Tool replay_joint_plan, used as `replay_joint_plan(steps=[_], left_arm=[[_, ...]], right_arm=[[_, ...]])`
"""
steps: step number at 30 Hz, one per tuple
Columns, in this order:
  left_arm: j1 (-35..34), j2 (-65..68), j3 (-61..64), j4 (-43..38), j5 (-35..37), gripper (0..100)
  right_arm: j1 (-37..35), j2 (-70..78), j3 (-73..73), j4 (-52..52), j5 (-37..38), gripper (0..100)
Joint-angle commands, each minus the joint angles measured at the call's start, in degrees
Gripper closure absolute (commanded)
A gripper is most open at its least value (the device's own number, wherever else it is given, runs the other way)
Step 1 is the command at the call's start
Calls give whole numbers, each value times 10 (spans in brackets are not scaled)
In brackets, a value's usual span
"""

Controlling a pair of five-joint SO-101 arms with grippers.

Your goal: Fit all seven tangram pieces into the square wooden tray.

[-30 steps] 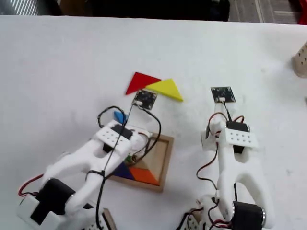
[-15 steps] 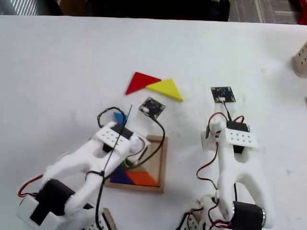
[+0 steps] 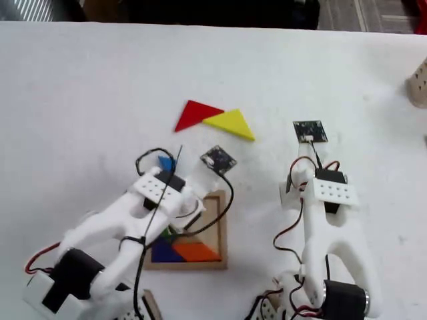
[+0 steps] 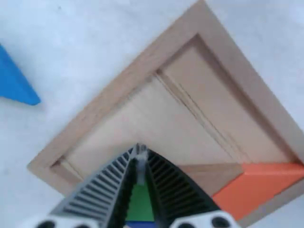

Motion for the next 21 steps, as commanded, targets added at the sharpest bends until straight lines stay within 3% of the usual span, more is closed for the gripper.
replay_joint_plan(steps=[1,15,21], left_arm=[[0,-15,-25,18,-37,980],[-7,-54,-51,22,-36,980],[-115,-162,-20,8,68,980]], right_arm=[[-5,-17,-4,-12,7,981],[-5,-17,-4,-12,7,981],[-5,-17,-4,-12,7,981]])
